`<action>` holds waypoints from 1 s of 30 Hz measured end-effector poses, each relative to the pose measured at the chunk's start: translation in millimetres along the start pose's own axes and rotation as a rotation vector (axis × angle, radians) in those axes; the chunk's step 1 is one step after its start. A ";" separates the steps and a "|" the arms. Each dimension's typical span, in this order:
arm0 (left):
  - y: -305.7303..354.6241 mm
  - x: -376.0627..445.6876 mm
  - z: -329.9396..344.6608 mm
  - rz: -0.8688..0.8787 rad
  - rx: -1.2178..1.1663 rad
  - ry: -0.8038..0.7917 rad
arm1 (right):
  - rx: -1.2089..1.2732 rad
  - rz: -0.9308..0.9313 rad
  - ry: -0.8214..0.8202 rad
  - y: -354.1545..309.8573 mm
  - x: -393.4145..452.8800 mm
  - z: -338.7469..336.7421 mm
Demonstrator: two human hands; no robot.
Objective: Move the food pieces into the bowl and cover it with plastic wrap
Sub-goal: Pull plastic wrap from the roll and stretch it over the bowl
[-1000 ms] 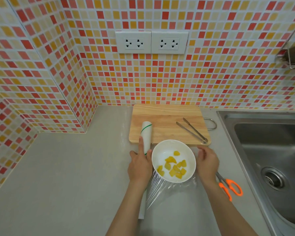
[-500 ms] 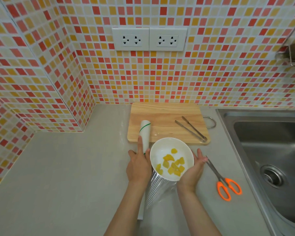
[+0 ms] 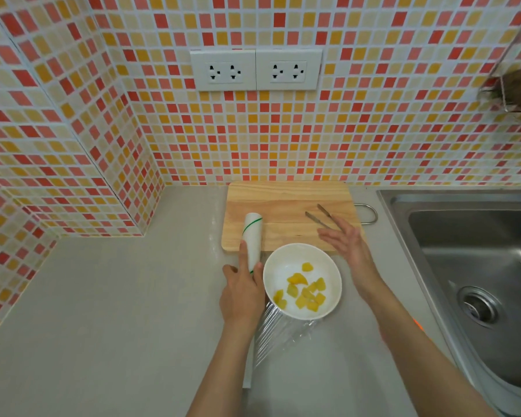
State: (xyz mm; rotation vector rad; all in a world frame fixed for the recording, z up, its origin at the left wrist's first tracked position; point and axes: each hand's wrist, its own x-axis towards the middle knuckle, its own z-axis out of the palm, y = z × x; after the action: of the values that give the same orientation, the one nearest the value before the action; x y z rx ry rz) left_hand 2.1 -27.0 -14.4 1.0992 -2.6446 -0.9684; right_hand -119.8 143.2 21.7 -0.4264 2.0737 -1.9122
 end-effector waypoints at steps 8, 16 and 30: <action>1.6 -1.5 -1.0 -0.010 -0.006 -0.005 | 0.014 0.324 -0.142 16.6 6.3 16.6; 1.9 -1.7 -1.8 -0.022 -0.017 0.001 | -0.012 0.424 -0.170 15.7 4.2 15.7; 3.4 -2.8 -5.1 -0.045 -0.006 -0.023 | -0.959 -0.072 -0.513 -4.4 -30.2 0.6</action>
State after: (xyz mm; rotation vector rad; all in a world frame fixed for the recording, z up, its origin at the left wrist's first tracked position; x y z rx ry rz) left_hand 3.8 -25.9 -8.0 1.1583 -2.6441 -1.0017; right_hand -91.9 154.5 26.4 -1.0537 2.4422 -0.5790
